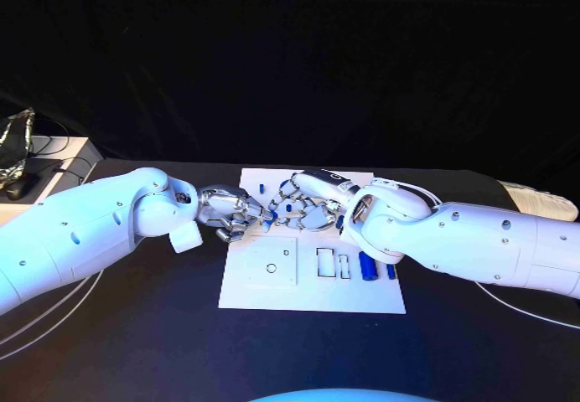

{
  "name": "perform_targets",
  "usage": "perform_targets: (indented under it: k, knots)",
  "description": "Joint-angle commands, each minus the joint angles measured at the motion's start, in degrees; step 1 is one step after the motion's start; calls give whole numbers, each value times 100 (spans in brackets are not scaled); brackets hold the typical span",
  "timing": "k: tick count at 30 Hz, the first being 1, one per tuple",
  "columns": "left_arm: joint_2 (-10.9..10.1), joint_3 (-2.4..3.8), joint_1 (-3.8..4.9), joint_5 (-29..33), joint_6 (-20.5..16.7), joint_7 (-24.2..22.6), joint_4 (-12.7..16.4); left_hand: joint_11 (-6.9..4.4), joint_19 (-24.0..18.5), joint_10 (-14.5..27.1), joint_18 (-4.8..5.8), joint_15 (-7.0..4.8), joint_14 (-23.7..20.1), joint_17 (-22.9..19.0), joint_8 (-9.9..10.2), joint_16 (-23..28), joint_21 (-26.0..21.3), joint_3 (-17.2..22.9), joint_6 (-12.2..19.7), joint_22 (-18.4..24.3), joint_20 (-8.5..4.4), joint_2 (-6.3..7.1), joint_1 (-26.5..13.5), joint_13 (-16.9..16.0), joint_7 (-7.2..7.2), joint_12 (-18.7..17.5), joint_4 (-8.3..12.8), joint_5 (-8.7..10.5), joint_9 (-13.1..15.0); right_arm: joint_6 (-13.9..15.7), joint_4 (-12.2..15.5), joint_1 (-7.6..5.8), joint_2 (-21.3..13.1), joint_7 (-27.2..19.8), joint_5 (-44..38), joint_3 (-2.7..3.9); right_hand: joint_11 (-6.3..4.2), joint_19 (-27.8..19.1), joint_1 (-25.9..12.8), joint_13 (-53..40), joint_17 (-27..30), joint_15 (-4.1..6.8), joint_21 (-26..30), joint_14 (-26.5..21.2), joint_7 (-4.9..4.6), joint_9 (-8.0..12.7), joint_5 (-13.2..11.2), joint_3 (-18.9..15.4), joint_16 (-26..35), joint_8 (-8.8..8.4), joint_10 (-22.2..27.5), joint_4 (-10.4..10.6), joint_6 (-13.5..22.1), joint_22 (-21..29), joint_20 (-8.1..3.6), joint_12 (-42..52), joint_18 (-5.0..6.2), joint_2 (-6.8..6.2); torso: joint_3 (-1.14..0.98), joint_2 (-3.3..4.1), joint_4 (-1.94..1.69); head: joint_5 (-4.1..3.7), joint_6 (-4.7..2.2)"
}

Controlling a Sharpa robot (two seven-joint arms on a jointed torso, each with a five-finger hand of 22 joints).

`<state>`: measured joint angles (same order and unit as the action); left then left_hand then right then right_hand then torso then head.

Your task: Assemble the parts on the task board

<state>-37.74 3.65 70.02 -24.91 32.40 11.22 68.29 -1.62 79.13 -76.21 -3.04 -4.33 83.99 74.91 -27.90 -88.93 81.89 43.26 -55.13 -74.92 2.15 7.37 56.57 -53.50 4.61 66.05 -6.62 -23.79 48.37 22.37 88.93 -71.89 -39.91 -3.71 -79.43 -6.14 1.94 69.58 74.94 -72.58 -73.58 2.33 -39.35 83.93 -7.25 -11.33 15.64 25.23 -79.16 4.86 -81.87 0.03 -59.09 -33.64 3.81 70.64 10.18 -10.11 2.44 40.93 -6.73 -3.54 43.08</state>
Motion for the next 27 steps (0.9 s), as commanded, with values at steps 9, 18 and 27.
perform_targets:
  k: [9,18,27]
  knots:
    - [12,6,3,-24,-170,-53,-25,-9,25,-27,-65,-31,539,1308,37,-16,6,860,-249,-88,-19,-78,-12,6,-217,29,837,-10,10,-105,63,18,-36,-98,75,-3,1,96,-88,-108,-120,-30,-117,328,20,-34,-35,-10,-120,78,-92,116,-150,-133,-14,131,-28,31,-8,6,4,21,3]
    - [15,5,3,26,-438,-115,-62,-11,26,-25,-65,-32,534,1293,39,-9,6,867,-250,-89,-20,-86,-16,11,-220,26,840,-13,10,-250,62,20,-30,-80,67,-5,-15,121,-110,-164,-170,-25,-132,333,46,-94,-43,-6,-177,194,-113,213,-375,-181,-21,173,-32,98,-5,7,4,13,11]
    - [34,3,-3,82,-576,-183,-74,-12,19,-23,-67,-33,532,1286,41,-6,0,870,-251,-80,-20,-89,-19,15,-221,22,842,-15,10,-308,14,36,47,1,52,-44,-21,116,-131,-167,-170,-23,-114,331,56,-108,-76,-22,-183,217,-113,246,-413,-173,-25,168,-29,96,-3,1,0,24,14]
